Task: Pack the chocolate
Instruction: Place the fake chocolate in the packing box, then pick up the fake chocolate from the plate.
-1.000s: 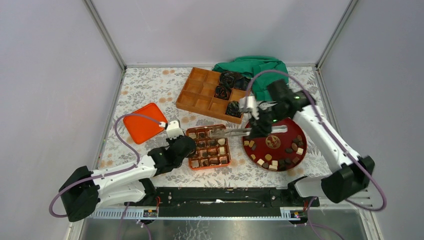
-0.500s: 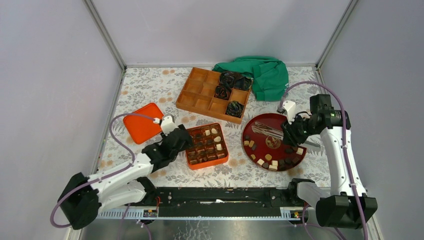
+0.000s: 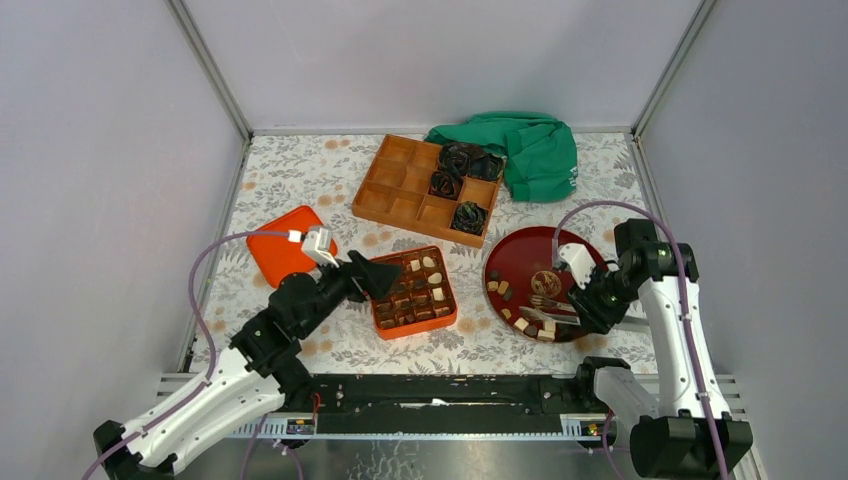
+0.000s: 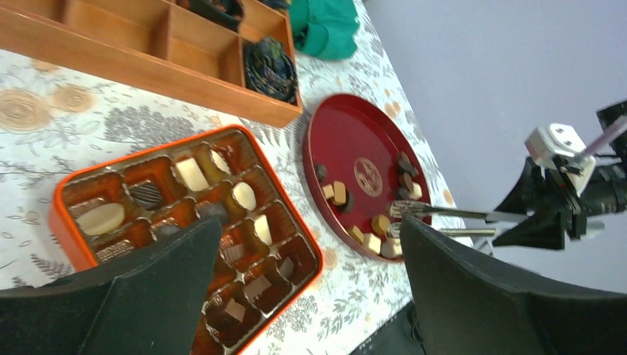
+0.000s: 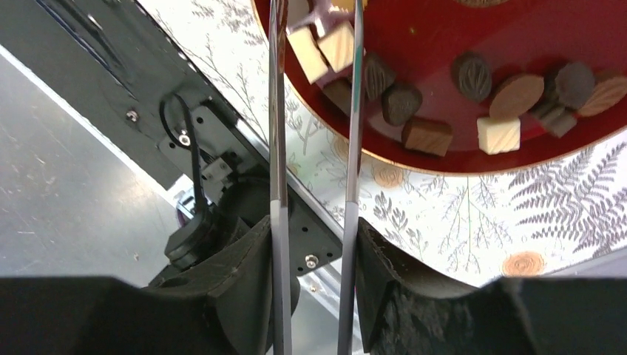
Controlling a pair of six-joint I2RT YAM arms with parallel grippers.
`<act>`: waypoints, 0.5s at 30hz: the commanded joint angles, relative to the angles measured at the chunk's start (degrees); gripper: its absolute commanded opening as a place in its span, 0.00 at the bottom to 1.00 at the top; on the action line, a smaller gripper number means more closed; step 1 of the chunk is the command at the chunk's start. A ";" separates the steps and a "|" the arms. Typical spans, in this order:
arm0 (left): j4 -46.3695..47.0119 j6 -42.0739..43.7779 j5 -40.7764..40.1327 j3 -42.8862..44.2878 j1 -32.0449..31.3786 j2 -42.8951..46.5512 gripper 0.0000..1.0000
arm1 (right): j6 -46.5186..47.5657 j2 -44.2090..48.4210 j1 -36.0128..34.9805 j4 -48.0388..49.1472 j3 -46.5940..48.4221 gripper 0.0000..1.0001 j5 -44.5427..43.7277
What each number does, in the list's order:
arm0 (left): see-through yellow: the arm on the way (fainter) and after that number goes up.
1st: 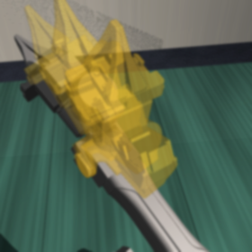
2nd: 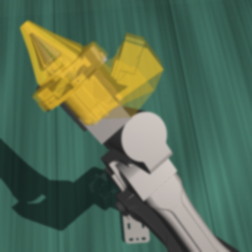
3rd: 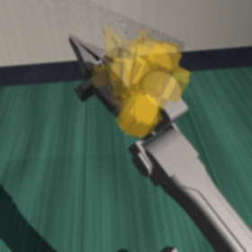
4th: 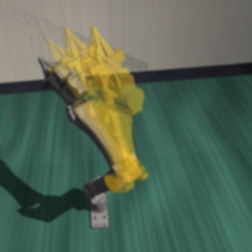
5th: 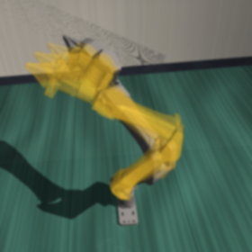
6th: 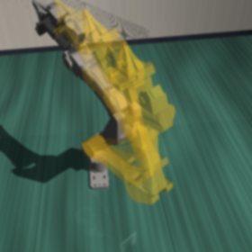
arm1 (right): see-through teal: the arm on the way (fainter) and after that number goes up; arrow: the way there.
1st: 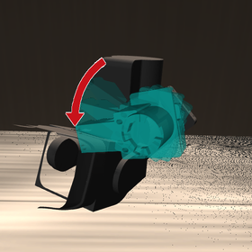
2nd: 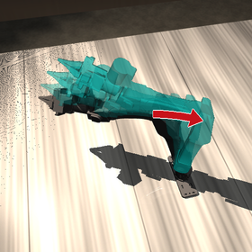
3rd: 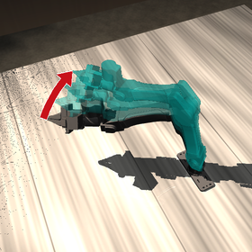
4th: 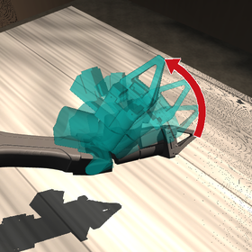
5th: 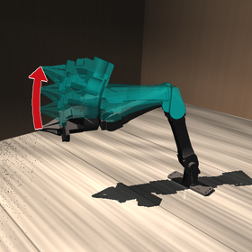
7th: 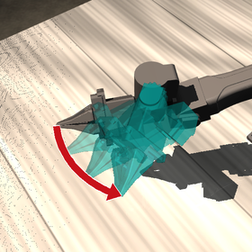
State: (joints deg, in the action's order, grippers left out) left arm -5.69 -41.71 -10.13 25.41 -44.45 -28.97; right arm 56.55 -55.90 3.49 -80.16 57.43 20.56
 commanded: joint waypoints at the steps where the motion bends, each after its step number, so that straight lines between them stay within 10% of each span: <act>1: 8.32 2.16 8.15 -2.63 0.35 -1.20 0.99 | 0.81 2.28 0.21 -1.08 -1.13 0.47 -6.83; 15: 10.48 1.74 9.25 -3.59 0.35 -5.48 0.99 | -3.44 1.05 0.21 2.12 -3.27 0.52 -7.64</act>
State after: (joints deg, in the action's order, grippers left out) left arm 0.54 -41.32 -1.87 22.46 -44.45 -34.61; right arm 54.22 -54.48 3.51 -78.22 54.37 12.88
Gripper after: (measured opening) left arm 0.986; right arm 0.515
